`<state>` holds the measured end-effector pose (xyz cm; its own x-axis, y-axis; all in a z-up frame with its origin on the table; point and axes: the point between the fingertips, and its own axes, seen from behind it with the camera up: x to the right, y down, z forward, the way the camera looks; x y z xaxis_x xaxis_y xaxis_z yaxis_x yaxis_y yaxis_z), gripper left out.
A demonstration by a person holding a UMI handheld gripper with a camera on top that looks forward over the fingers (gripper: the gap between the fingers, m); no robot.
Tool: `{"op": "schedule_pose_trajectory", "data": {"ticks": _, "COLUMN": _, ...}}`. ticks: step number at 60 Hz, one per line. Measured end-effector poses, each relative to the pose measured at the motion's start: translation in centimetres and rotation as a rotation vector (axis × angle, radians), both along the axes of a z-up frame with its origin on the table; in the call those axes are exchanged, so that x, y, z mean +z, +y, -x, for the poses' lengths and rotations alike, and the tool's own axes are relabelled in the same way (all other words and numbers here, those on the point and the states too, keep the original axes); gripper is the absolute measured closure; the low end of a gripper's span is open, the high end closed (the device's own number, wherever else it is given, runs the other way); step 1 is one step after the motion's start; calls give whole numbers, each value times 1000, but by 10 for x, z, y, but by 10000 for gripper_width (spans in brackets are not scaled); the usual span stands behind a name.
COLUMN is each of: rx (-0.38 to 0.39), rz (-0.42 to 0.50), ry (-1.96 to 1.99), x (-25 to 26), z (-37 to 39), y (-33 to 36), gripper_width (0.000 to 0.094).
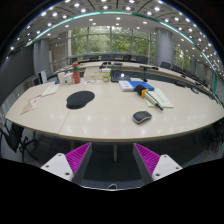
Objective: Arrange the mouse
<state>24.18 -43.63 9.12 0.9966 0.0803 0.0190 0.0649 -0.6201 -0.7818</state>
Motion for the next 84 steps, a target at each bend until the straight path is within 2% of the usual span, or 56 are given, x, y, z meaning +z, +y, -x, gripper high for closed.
{"op": "schedule_pose_trajectory", "data": {"ticks": 14, "rx": -56, "rz": -49, "ry": -29, "x": -37, "z": -83, "y": 105, "gripper_width": 84}}
{"op": "schedule_pose_trajectory", "data": {"ticks": 24, "rx": -81, "rz": -31, "ry": 14, "x": -70, "z": -111, "y": 167, "gripper_width": 87}}
{"op": "schedule_pose_trajectory", "data": {"ticks": 37, "rx": -82, "rz": 16, "ry": 80, "x": -98, "z": -116, "y": 210, "gripper_width": 85}}
{"op": "schedule_pose_trajectory", "data": {"ticks": 56, "rx": -69, "rz": 18, "ry": 101, "x": -98, "z": -109, "y": 264, "gripper_width": 99}}
{"op": "schedule_pose_trajectory", "data": {"ticks": 59, "rx": -66, "rz": 19, "ry": 81, "x": -100, "z": -109, "y": 270, "gripper_width": 142}}
{"op": "schedule_pose_trajectory", "data": {"ticks": 63, "rx": -68, "rz": 20, "ry": 33, "x": -101, "z": -113, "y": 274, "gripper_width": 250}}
{"op": "schedule_pose_trajectory", "data": {"ticks": 66, "rx": -75, "rz": 21, "ry": 1, "x": -104, "z": -119, "y": 277, "gripper_width": 350}}
{"op": "schedule_pose_trajectory", "data": {"ticks": 68, "rx": -80, "rz": 19, "ry": -14, "x": -105, "z": -122, "y": 279, "gripper_width": 450}}
{"op": "schedule_pose_trajectory", "data": {"ticks": 84, "rx": -84, "rz": 59, "ry": -3, "x": -105, "z": -122, "y": 275, "gripper_width": 585}}
